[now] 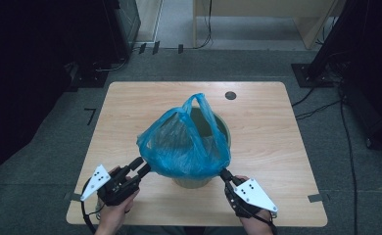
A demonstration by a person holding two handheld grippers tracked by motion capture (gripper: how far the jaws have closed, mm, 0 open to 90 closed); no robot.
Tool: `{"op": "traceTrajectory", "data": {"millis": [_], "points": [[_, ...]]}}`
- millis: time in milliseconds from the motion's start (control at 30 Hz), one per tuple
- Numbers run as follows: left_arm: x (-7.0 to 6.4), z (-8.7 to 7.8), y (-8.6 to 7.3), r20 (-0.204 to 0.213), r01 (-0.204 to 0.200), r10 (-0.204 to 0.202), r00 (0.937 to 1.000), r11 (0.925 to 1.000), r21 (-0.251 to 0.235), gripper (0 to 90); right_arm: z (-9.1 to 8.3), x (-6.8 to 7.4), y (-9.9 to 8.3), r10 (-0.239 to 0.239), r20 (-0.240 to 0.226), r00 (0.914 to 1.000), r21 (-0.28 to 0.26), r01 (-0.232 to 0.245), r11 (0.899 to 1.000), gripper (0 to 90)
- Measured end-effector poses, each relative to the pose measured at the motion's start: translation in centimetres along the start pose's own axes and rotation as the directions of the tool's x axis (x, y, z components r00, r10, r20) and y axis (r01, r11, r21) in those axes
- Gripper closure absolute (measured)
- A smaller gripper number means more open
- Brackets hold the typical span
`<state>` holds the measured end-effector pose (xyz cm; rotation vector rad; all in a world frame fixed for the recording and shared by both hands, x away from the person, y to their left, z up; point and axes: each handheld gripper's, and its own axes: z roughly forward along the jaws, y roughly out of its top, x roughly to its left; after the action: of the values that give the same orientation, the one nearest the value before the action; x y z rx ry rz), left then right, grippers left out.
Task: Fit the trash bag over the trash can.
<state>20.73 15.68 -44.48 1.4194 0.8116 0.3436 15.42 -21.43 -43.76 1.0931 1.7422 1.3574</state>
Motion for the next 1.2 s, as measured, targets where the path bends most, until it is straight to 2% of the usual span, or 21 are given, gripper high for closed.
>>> {"op": "traceTrajectory", "data": {"millis": [133,233,333,400,467,600,633,667,733,767,833,867,900,1000,1100,1200], "points": [[0.6,-1.6,1.9,0.068,-0.020,0.025,0.9973,0.9970,-0.074,39.9,-0.5,-0.4,0.3,0.007,0.017,0.9998,-0.036,-0.006,0.999,90.0],[0.4,-2.3,3.3,0.073,-0.038,0.046,0.9962,0.9927,-0.114,32.6,-0.7,-0.6,0.4,0.012,0.025,0.9996,-0.043,-0.010,0.999,90.0],[-0.4,-2.1,4.8,0.049,-0.048,0.055,0.9973,0.9907,-0.127,30.5,-0.6,-0.6,0.3,0.009,0.026,0.9996,-0.039,-0.008,0.999,90.0],[-1.2,-1.5,5.9,0.018,-0.058,0.060,0.9980,0.9908,-0.123,28.3,-0.4,-0.4,0.2,0.003,0.024,0.9997,-0.033,-0.002,0.999,90.0],[-2.1,-0.8,6.9,0.010,-0.062,0.063,0.9979,0.9901,-0.126,26.9,-0.3,-0.2,0.1,-0.004,0.023,0.9997,-0.031,0.005,1.000,90.0],[-3.6,1.6,8.2,-0.053,-0.078,0.074,0.9959,0.9942,-0.074,26.7,-0.3,0.1,0.2,-0.025,0.029,0.9993,-0.034,0.026,0.999,90.0],[-3.9,2.2,8.3,-0.049,-0.077,0.074,0.9961,0.9951,-0.062,28.0,-0.3,0.1,0.2,-0.027,0.030,0.9992,-0.034,0.028,0.999,90.0],[-4.1,2.6,8.3,-0.061,-0.082,0.079,0.9950,0.9953,-0.051,33.4,-0.3,0.1,0.2,-0.027,0.031,0.9991,-0.034,0.028,0.999,90.0],[-4.7,3.1,8.0,-0.113,-0.107,0.102,0.9883,0.9937,-0.034,56.3,-0.3,0.0,0.1,-0.026,0.029,0.9992,-0.032,0.027,0.999,90.0],[-4.7,3.2,7.9,-0.111,-0.107,0.103,0.9884,0.9936,-0.035,67.7,-0.3,-0.1,0.1,-0.023,0.029,0.9993,-0.031,0.024,0.999,90.0],[-4.7,3.1,7.9,-0.097,-0.105,0.099,0.9904,0.9924,-0.064,82.7,-0.3,-0.4,0.1,-0.014,0.015,0.9998,-0.030,0.014,0.999,81.7],[-4.7,3.1,7.9,-0.100,-0.109,0.102,0.9898,0.9913,-0.073,87.3,-0.3,-0.6,0.1,-0.003,-0.007,1.0000,-0.029,0.002,1.000,72.2],[-4.6,3.0,8.1,-0.104,-0.114,0.105,0.9890,0.9894,-0.090,89.8,-0.3,-0.8,0.1,0.000,-0.014,0.9999,-0.024,0.000,1.000,62.9],[-4.4,2.8,8.6,-0.097,-0.111,0.100,0.9903,0.9869,-0.116,90.0,-0.8,-1.6,0.2,0.004,-0.054,0.9985,-0.024,-0.005,1.000,50.0],[-4.2,2.7,8.9,-0.112,-0.119,0.104,0.9882,0.9839,-0.133,90.0,-1.5,-2.6,0.1,-0.021,-0.067,0.9975,-0.022,0.019,1.000,43.0],[-4.0,2.8,8.9,-0.116,-0.115,0.099,0.9883,0.9839,-0.137,90.0,-2.8,-3.8,0.1,-0.019,-0.084,0.9963,-0.042,0.015,0.999,38.5]]}}
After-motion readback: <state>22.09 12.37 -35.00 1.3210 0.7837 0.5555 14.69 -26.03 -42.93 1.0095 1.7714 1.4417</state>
